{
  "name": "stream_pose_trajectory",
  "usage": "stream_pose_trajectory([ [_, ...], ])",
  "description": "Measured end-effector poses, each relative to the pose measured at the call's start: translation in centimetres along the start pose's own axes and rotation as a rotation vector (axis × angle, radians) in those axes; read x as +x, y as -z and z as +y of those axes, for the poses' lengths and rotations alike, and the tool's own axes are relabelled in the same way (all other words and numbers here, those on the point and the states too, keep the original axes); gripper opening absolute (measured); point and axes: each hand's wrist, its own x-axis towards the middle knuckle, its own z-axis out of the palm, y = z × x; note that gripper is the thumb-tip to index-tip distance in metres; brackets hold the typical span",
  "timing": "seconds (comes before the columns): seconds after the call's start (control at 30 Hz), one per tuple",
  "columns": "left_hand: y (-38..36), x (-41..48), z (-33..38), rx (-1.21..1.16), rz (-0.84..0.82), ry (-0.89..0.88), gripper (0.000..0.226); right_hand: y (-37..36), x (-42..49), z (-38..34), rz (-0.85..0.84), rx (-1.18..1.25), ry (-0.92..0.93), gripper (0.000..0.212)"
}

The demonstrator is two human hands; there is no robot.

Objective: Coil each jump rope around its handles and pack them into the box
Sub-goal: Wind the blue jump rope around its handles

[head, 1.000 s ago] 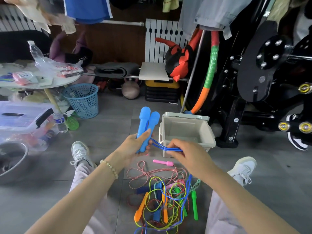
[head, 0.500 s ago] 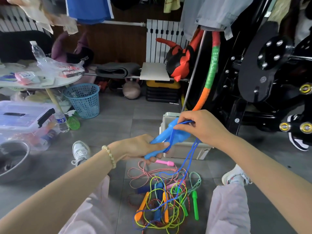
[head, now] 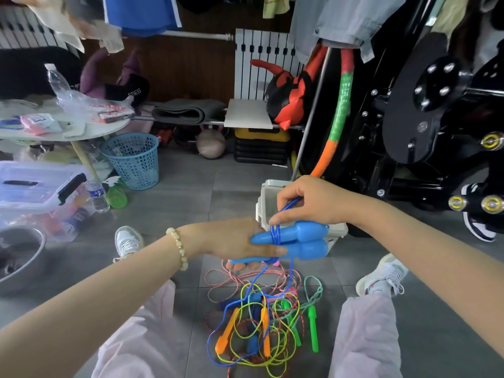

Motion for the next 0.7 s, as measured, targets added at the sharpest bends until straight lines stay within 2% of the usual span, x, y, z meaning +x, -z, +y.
stream_pose_trajectory([
  [0.07, 0.2, -0.2, 0.4, 0.034, 0.019, -0.021, 0.041, 0.0, 0.0, 0.2, -0.025, 0.105, -0.047, 0.032],
  [0.2, -0.8, -0.6, 1.0, 0.092, 0.024, -0.082, 0.035, -0.6, -0.2, 0.4, -0.226, 0.24, -0.124, 0.025],
  [0.33, -0.8, -1.1, 0.5, 0.032, -0.008, -0.081, 0.039, -0.7, -0.7, 0.2, -0.189, 0.418, -0.077, 0.017],
  [0.47, -1.0, -1.3, 0.2, -0.062, -0.011, -0.139, 0.038, -0.8, -1.2, 0.3, -0.178, 0.487, -0.076, 0.006],
  [0.63, -0.7, -1.6, -0.4, -0.154, 0.064, -0.085, 0.043, -1.3, -2.5, 1.5, -0.26, 0.839, -0.18, 0.055],
  [0.7, -0.5, -1.5, -0.9, -0.229, 0.105, -0.057, 0.042, -2.3, -2.5, 2.3, -0.237, 1.029, -0.182, 0.081],
])
